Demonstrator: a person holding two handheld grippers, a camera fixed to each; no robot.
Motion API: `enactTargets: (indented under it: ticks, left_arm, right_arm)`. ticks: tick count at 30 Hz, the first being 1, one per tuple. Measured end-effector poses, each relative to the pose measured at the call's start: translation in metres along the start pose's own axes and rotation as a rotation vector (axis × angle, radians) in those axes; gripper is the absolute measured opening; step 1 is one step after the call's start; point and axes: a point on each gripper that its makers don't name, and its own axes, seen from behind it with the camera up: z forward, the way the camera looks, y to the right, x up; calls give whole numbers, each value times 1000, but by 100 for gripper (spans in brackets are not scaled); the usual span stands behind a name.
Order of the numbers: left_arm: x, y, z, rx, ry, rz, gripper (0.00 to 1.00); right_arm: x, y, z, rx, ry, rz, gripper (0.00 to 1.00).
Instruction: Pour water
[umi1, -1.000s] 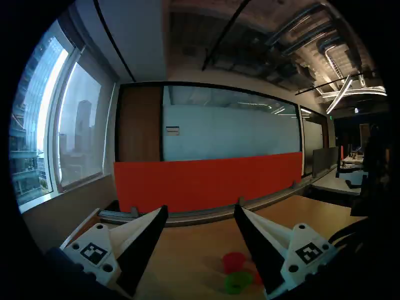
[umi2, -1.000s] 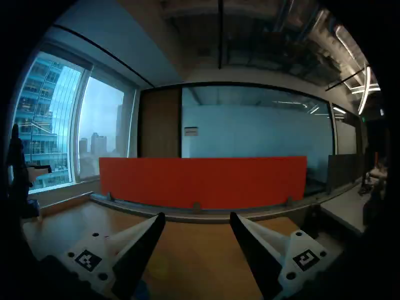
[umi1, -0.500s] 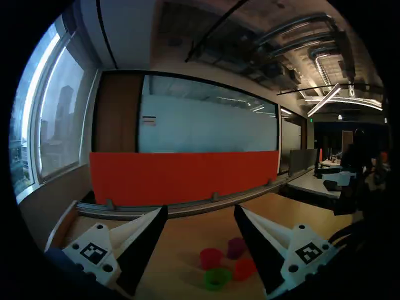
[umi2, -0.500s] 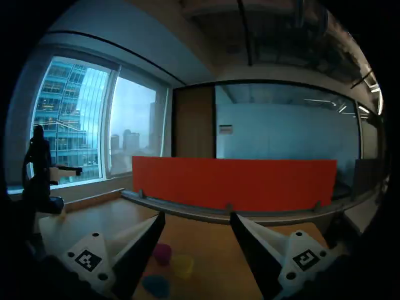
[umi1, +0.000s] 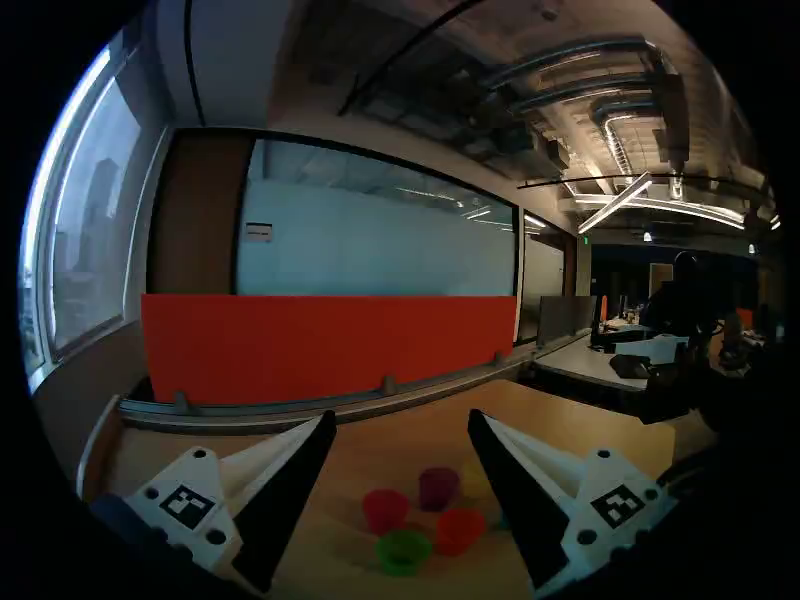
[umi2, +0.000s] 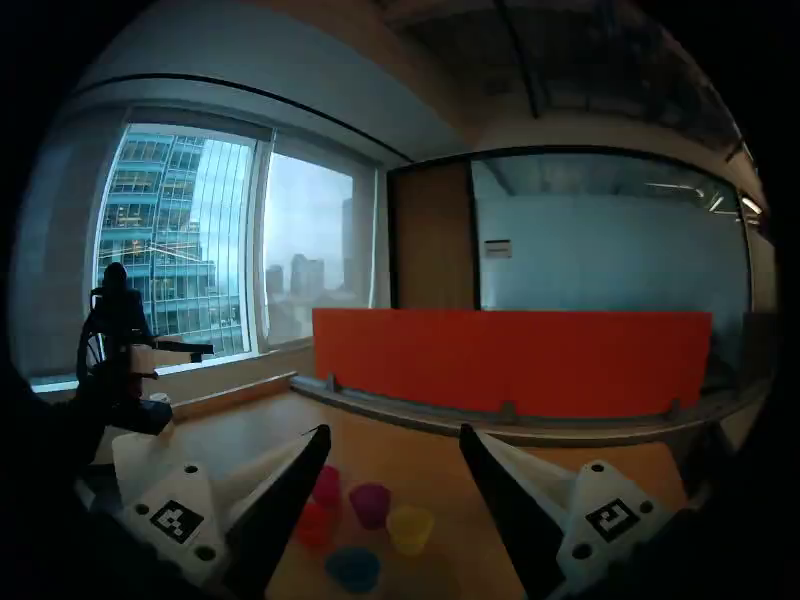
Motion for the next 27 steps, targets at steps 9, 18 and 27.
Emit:
enactTargets:
  ticks: [9, 18, 27]
  left_arm:
    - [-18, 8, 1, -53, -48, 23, 98]
    - [-51, 14, 3, -89, -114, 48, 98]
    - [-90, 16, 7, -108, -174, 61, 98]
  right_arm:
    - [-15, -8, -1, 48, -56, -42, 100]
    - [-43, -18, -1, 100, -122, -76, 100]
    - [-76, -17, -1, 129, -190, -73, 100]
